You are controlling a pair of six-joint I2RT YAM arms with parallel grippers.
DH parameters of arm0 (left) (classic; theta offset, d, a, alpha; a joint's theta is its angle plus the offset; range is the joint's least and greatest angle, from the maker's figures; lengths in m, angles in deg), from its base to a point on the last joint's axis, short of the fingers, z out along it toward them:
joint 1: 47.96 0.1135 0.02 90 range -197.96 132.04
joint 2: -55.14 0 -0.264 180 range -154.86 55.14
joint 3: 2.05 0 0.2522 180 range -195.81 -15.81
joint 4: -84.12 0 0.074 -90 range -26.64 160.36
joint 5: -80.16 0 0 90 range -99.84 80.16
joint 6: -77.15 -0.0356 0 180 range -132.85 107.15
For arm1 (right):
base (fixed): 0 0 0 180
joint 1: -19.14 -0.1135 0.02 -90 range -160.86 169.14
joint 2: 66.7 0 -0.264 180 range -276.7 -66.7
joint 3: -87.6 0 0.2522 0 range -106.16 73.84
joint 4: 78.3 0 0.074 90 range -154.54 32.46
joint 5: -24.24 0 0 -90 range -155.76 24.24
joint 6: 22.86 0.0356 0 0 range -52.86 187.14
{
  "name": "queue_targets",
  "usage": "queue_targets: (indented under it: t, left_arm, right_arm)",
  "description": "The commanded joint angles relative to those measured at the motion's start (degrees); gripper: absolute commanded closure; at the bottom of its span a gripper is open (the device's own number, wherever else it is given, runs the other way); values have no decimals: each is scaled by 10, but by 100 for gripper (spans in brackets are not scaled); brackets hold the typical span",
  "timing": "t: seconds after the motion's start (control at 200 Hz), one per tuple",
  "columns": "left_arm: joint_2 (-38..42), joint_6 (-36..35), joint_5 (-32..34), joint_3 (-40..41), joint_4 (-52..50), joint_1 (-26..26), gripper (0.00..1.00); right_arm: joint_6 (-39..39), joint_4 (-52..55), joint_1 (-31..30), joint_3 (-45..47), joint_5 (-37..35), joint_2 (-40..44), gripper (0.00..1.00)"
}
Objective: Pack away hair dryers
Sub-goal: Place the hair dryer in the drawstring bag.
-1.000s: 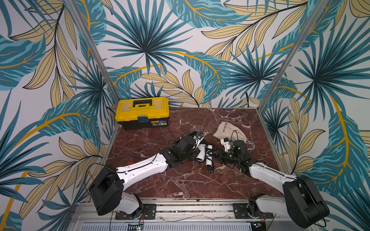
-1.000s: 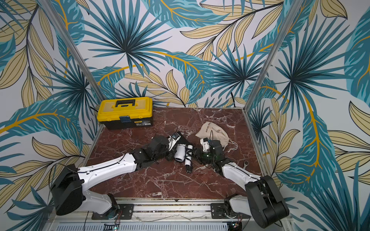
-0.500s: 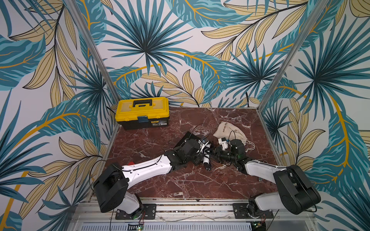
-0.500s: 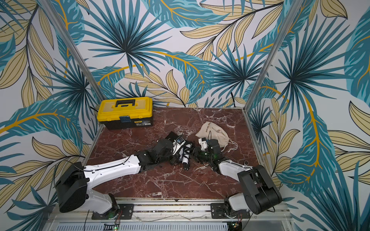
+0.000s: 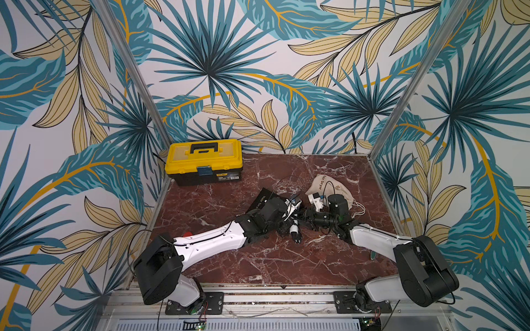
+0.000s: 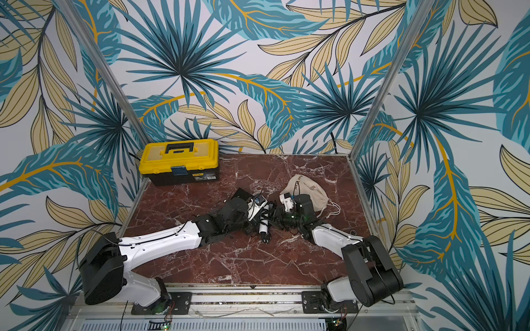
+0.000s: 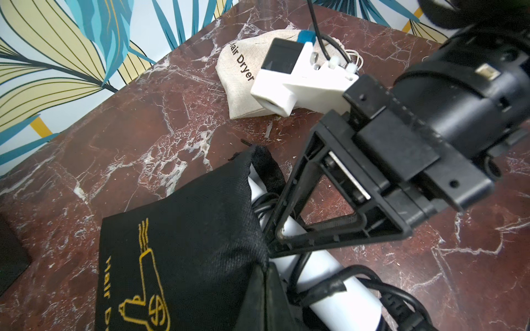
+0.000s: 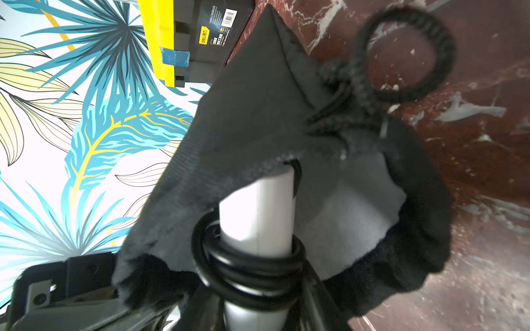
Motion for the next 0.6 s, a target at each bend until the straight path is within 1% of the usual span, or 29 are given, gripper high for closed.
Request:
queue_targets:
  t: [0.0,0.15,0.335,0.401,0.421,0.491,0.596]
  left_arm:
    - [26,-15,-16,17,18,-2,97]
    - [38,-19,-33,28,17,-3,96]
    - [35,-26,-31,26,23,-3,96]
    - [32,-30,-33,24,30,-3,96]
    - [31,-29,-50,23,32,-3,97]
    - [29,-32,-61,19,41,-3,96]
    - [27,-41,-59,16,46,-6,96]
  right_arm:
    - [-31,-2,12,-17,46,-8,91]
    - [-77,51,14,-39,56,-11,91]
    - [-96,64,13,-47,78,12,90]
    - [-97,66,13,-46,84,16,90]
    - [-97,64,12,-46,88,16,90]
    - [-89,49,5,-48,102,7,90]
    - [-79,25,-5,-49,120,-7,90]
